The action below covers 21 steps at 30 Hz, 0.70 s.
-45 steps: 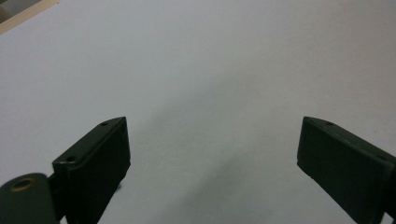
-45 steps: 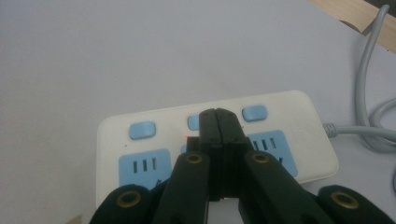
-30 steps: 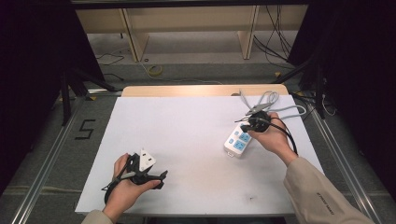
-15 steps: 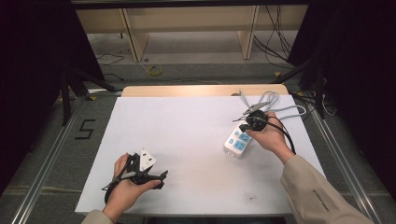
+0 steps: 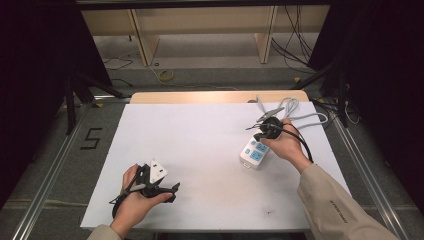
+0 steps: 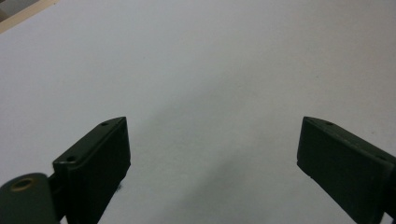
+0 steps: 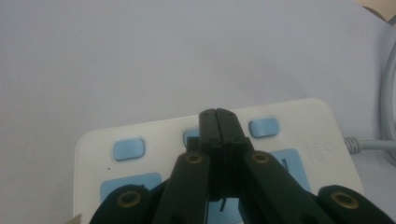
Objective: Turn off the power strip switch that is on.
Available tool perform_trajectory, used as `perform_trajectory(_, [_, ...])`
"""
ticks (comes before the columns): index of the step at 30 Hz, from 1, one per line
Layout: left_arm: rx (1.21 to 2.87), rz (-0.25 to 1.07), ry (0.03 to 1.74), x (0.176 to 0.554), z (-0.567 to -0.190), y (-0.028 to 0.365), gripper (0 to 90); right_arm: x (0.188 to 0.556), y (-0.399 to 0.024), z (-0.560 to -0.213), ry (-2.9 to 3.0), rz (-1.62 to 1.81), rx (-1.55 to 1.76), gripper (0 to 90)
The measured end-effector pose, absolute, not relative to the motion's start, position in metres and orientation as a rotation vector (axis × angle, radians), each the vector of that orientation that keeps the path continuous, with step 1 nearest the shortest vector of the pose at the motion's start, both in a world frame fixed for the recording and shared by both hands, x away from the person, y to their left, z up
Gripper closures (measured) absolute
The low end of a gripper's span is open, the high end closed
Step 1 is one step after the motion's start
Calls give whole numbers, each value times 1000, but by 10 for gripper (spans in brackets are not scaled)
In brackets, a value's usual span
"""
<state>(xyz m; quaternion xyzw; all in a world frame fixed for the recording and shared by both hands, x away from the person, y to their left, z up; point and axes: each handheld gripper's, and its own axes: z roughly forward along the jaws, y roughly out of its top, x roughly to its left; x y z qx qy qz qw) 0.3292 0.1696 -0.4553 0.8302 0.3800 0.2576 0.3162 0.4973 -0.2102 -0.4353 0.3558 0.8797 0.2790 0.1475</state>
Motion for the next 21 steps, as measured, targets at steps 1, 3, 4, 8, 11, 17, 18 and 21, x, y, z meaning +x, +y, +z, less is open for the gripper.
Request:
perform_trajectory(1, [2186,678,1001,329,-455,170,92,498,-209,-436,2532,800,1033,900])
perform_trajectory(3, [2185,677,1000,329,-455,170,92,499,-208,-438,2536,798,1036,900])
perform_trajectory(4, [2181,677,1002,329,-456,169,92,500,-208,-438,2535,799,1041,900])
perform_trajectory(8, [2179,676,1003,329,-455,169,92,501,-204,-440,2552,785,1033,900])
perform_trajectory(11, [2177,675,1003,329,-455,169,92,502,-203,-440,2559,784,1024,900])
perform_trajectory(17, [2178,674,1000,329,-455,169,92,505,-199,-438,2574,759,1012,900])
perform_trajectory(18, [2176,674,1002,329,-455,169,93,505,-199,-438,2578,754,1015,900])
perform_trajectory(21, [2174,674,1001,329,-455,169,93,506,-197,-437,2586,745,1016,900])
